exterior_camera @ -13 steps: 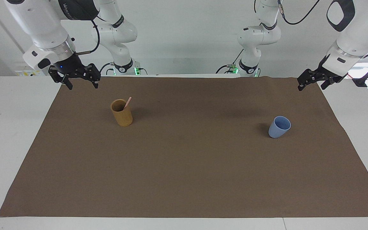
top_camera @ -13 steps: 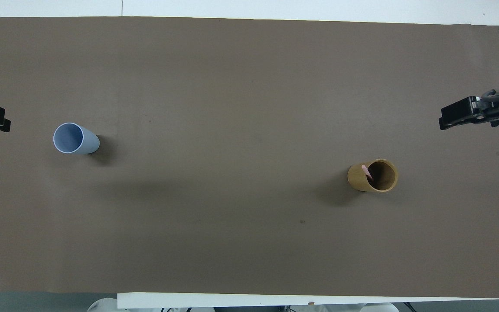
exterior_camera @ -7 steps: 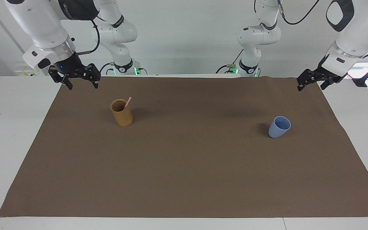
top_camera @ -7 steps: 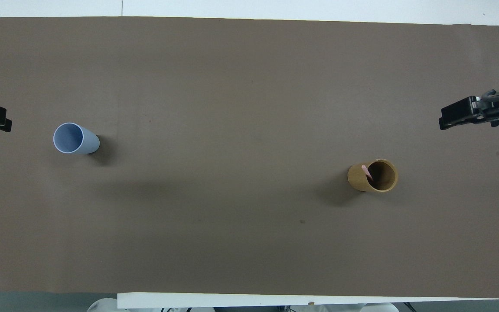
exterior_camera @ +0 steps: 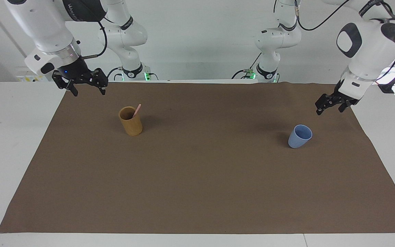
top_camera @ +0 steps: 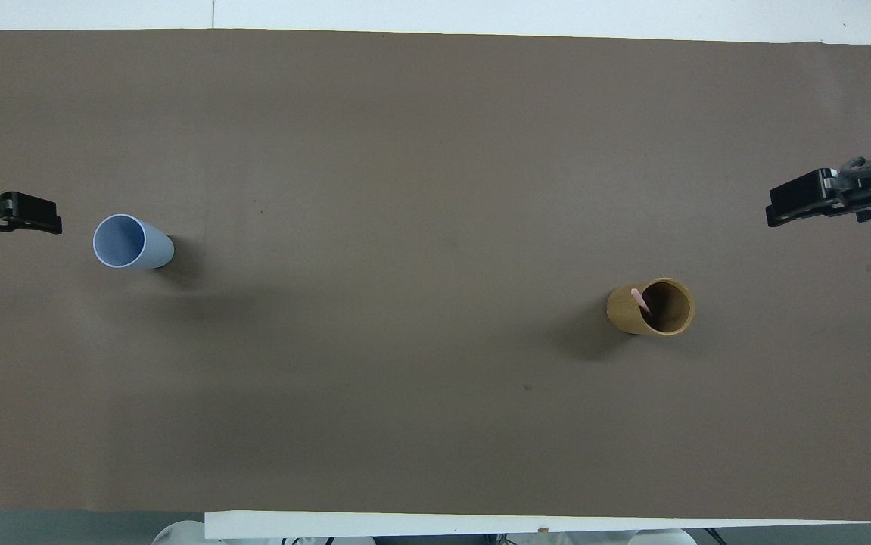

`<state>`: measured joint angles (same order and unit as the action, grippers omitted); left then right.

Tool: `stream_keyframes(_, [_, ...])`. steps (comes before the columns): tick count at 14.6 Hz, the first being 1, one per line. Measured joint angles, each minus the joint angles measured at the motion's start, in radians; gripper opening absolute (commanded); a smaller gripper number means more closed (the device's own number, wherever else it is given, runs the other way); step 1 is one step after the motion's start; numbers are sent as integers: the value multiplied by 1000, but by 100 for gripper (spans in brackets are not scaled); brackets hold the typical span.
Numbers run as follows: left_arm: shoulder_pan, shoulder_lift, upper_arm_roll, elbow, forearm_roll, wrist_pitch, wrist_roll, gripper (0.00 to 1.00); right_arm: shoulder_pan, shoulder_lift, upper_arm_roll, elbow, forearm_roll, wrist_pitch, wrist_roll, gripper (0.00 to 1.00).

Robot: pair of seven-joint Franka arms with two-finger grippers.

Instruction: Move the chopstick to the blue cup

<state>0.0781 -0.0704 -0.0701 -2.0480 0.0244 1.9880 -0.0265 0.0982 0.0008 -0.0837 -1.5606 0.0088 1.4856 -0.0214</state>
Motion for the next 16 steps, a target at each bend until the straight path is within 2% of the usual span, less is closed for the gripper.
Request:
stream_keyframes(3, [11, 53, 0, -93, 0, 148, 0, 100, 0, 0, 0, 0, 0, 0, 0, 100])
stream_keyframes(6, [11, 87, 0, -95, 0, 175, -1, 99, 0, 0, 0, 0, 0, -1, 0, 100])
stream_keyframes(7, [10, 86, -1, -94, 0, 175, -1, 56, 1, 0, 2, -1, 1, -1, 0, 100])
stream_keyframes(8, [9, 85, -1, -94, 0, 175, -11, 1, 2, 0, 5, -4, 3, -1, 0, 100])
stream_keyframes(12, [-9, 86, -11, -118, -1, 203, -182, 0, 47, -12, 12, -83, 101, 93, 140, 100])
stream_keyframes(16, [-24, 88, -12, -125, -1, 218, -214, 0, 110, -23, 15, -206, 128, 170, 269, 100])
